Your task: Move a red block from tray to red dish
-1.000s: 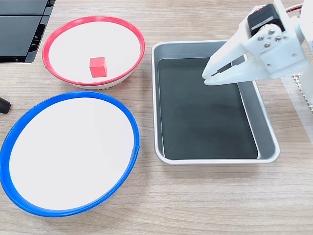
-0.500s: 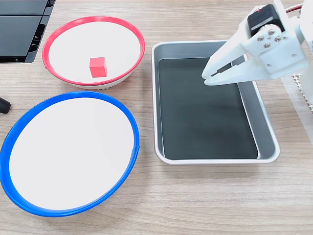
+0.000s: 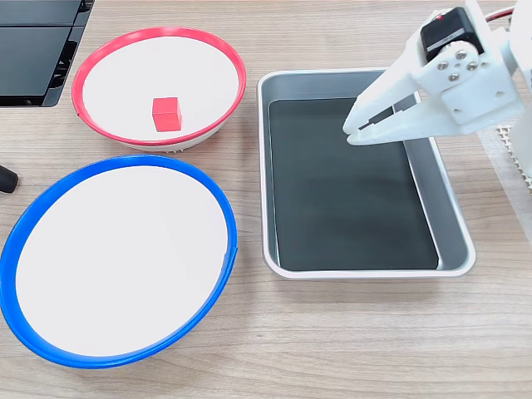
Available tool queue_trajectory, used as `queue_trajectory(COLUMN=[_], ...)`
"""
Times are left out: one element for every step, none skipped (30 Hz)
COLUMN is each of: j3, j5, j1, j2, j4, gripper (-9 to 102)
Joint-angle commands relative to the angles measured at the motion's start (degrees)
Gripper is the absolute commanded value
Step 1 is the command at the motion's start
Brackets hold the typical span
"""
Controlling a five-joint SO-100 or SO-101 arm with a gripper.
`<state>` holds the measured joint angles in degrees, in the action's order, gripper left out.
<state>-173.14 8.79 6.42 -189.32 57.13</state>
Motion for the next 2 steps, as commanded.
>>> queue_trajectory(j3=[-0.1, -0.1], j5=[0.1, 0.1], j1=[0.3, 0.3], j2=[-1.3, -1.3], j4=[0.1, 0.1], gripper=[0, 0])
